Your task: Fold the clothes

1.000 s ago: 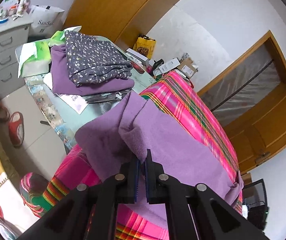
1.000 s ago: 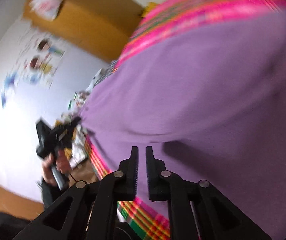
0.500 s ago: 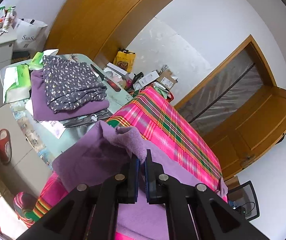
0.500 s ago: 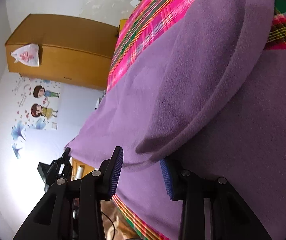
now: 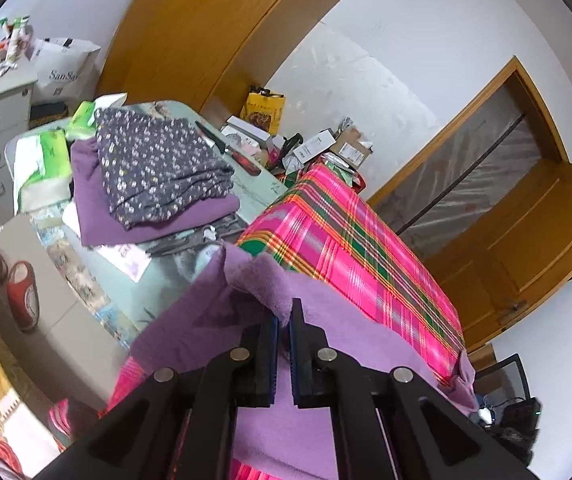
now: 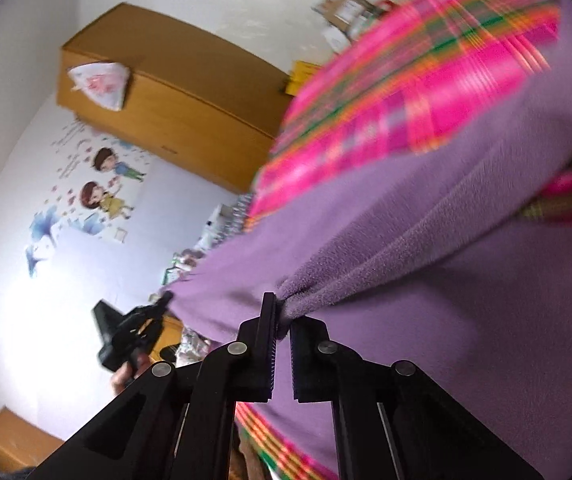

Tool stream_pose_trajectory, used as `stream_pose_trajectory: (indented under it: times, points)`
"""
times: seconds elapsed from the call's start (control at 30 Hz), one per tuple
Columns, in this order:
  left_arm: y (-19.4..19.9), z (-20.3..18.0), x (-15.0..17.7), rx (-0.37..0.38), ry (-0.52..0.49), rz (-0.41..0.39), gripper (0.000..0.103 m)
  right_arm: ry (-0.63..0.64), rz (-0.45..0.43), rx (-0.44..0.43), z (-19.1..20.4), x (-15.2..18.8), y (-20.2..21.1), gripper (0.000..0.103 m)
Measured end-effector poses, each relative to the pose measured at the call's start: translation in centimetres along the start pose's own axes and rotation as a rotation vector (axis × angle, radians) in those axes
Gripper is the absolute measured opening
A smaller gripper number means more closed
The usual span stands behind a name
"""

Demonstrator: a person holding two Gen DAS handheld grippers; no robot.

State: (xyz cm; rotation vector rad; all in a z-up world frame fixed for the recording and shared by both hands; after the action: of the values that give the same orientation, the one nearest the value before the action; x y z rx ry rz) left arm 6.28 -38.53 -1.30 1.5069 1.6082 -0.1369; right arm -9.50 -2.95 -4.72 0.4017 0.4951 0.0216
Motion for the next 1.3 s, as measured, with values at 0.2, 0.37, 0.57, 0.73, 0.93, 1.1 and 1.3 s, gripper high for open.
stream_pose_trajectory:
  times: [0.2,0.37,0.57,0.73,0.93,1.1,1.3]
  points:
    - [0.9,0.8,0.9,-0.004,-0.024,0.007,0.004,0.081,0.076,-0.021,1.8,2.3,0.3,0.006]
    - [0.0,5.0,3.9,-0.068,0.039,0.075,0.004,0.039,0.216,0.057,-2.1,5.8,-1.1,0.006]
    - [-0.6,6.8,5.4,-0.095,0.067,0.104,0.004,0.048,0.232,0.072,-1.9,6.1,-0.9,0.006]
    - [-0.8,7.1,5.9,-0.117,0.04,0.12,0.004,0.111,0.194,0.03,1.0,5.1,0.0,0.006]
    - [-1.0,7.6,6.4,-0.144,0.007,0.139,0.004,0.08,0.291,0.084,-2.3,7.7,-0.6,0.006]
    - [-0.3,7.8,6.6,-0.144,0.005,0.143,0.009,0.074,0.337,0.094,-3.0,8.1,0.1,0.014]
    - [1.7,8.0,6.2,-0.219,-0.048,0.134,0.01,0.163,0.401,0.083,-2.0,7.8,0.8,0.027]
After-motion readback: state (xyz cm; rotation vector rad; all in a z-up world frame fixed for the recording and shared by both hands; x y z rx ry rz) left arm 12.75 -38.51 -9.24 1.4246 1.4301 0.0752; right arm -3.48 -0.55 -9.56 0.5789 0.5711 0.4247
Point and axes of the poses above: each gripper's, at about its wrist camera, not at the fingertips, and y roughly against the way its jaws point, z to its left, x to its underside, the point moved 9 cm from there along -y, roughly the way its jaws point, and after that the axes turned 8 degrees about -z, right-handed, at the moved point
